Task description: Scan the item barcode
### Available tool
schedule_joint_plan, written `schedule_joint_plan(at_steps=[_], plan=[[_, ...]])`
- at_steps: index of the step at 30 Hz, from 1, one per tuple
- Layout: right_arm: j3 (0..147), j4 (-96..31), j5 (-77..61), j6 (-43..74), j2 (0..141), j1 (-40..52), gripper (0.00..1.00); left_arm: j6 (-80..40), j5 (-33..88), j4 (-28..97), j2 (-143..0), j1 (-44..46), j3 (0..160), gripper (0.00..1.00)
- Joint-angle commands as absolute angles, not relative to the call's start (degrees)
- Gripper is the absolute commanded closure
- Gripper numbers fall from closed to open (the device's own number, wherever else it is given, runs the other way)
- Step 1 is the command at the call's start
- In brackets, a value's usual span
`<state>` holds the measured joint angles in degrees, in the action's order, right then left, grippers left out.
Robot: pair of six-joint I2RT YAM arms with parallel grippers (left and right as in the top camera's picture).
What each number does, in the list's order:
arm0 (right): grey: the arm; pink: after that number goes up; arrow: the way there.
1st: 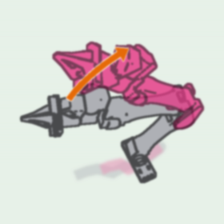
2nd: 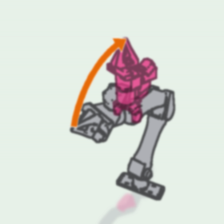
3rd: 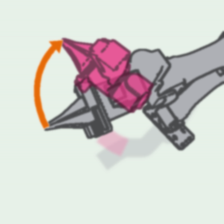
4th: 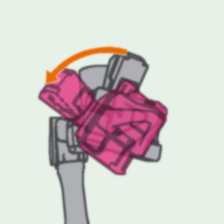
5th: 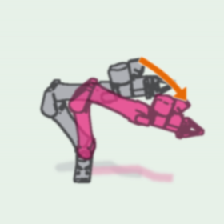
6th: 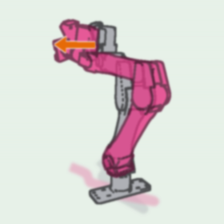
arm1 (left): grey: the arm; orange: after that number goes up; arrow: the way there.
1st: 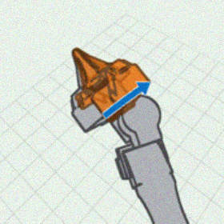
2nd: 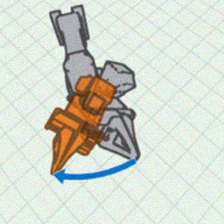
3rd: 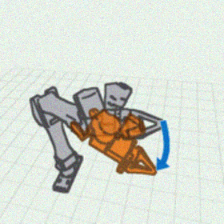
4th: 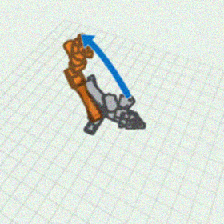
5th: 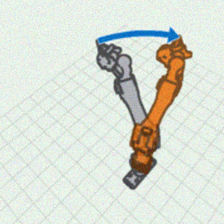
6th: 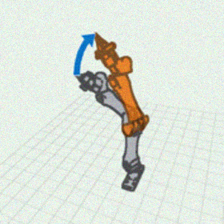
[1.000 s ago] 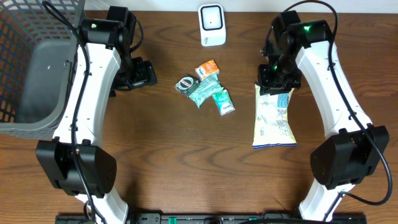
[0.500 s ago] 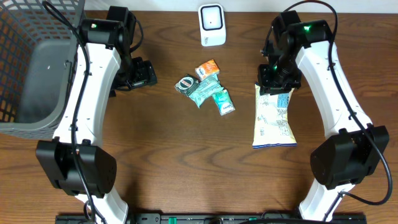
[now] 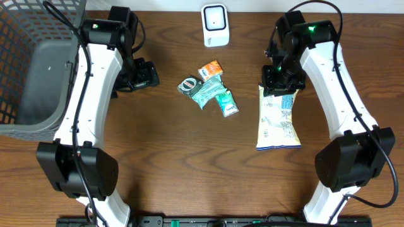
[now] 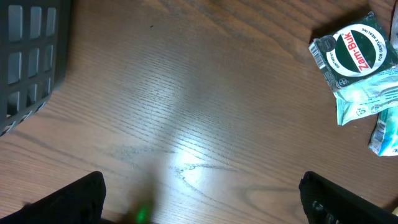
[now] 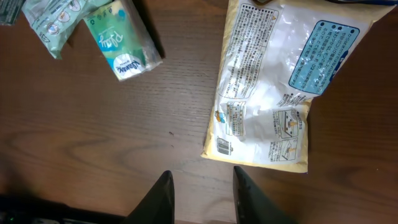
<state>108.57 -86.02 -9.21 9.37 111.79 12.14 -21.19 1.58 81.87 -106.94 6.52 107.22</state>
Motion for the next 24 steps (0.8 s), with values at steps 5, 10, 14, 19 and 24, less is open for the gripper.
schedule_joint_plan(at_steps=[5,10,14,19,24], plan=[[108.20,-85.67,-12.60,8.73,110.26,13.21,0.74,-21.54,1.69,82.00,-105.97,6.50,107.09,0.02],[108.18,-83.61,-12.58,8.73,110.26,15.29,0.72,-21.54,1.69,82.00,-105.97,6.50,107.09,0.02],[108.12,-81.47,-11.22,8.73,110.26,17.02,0.88,-21.54,1.69,82.00,-105.97,6.50,107.09,0.02],[107.66,-77.97,-5.48,11.20,110.26,17.56,0.98,-21.54,1.69,82.00,-105.97,6.50,107.09,0.02],[103.63,-73.58,-0.19,14.46,110.28,17.56,0.99,-21.54,1.69,82.00,-105.97,6.50,107.09,0.02]])
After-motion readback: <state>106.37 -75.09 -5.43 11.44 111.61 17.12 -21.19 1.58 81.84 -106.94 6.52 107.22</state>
